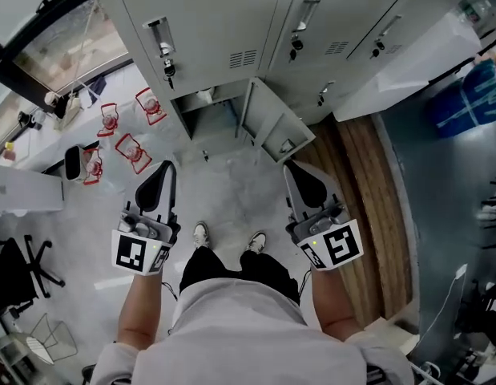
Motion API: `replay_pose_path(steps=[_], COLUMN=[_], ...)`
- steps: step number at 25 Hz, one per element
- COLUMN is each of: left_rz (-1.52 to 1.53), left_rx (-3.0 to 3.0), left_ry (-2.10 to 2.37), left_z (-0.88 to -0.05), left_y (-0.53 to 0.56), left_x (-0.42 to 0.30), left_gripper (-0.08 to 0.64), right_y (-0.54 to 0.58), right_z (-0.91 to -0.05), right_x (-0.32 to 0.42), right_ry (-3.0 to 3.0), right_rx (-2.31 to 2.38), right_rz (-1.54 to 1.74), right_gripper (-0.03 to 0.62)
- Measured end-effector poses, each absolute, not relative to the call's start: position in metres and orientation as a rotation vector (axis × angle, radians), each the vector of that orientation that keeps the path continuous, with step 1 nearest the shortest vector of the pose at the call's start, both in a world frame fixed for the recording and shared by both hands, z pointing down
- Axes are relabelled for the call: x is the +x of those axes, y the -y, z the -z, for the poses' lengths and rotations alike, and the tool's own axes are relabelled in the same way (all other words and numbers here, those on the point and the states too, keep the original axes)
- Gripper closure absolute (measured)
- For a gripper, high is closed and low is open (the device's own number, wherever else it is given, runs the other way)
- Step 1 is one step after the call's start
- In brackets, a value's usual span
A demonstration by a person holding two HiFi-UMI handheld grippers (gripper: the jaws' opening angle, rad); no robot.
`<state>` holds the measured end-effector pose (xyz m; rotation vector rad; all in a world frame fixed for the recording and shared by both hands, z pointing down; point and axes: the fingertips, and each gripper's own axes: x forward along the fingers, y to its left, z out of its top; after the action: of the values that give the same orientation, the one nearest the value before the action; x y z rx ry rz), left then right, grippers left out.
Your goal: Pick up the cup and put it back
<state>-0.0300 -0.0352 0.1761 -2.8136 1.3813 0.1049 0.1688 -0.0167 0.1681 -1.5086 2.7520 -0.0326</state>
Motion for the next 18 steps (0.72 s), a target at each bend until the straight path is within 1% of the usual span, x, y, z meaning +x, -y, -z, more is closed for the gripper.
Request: replay_pose_path(steps=[4, 7, 10, 18], left_rz=[-0.161, -0.166, -0.146, -0.082], left_rx=[-2.86, -2.865, -2.86, -2.829], left_ry=[-1.38, -1.347, -1.306, -1.344], left_z=[-0.192, -0.2, -0.212, -0.286], left_y=[0.05, 0.06, 0.068, 0.087], left_x=[-0.013, -0.006, -0.014, -0.05], left_gripper=[0.538, 0.538, 0.538, 0.538], right_y=[0.032, 0.045, 0.062, 0.09], right_z=[-0.177, -0.187, -0.211, -0.294], right_x=[0.171, 0.163, 0.146, 0.101], right_ry=[-2.685, -2.703, -2.757, -2.821], right_rx=[-1.399, -1.402, -1.403, -1.366], right_rz=[0.206, 0.175, 0.135, 0.133], right_gripper=[0.574, 0.574, 0.574, 0.572])
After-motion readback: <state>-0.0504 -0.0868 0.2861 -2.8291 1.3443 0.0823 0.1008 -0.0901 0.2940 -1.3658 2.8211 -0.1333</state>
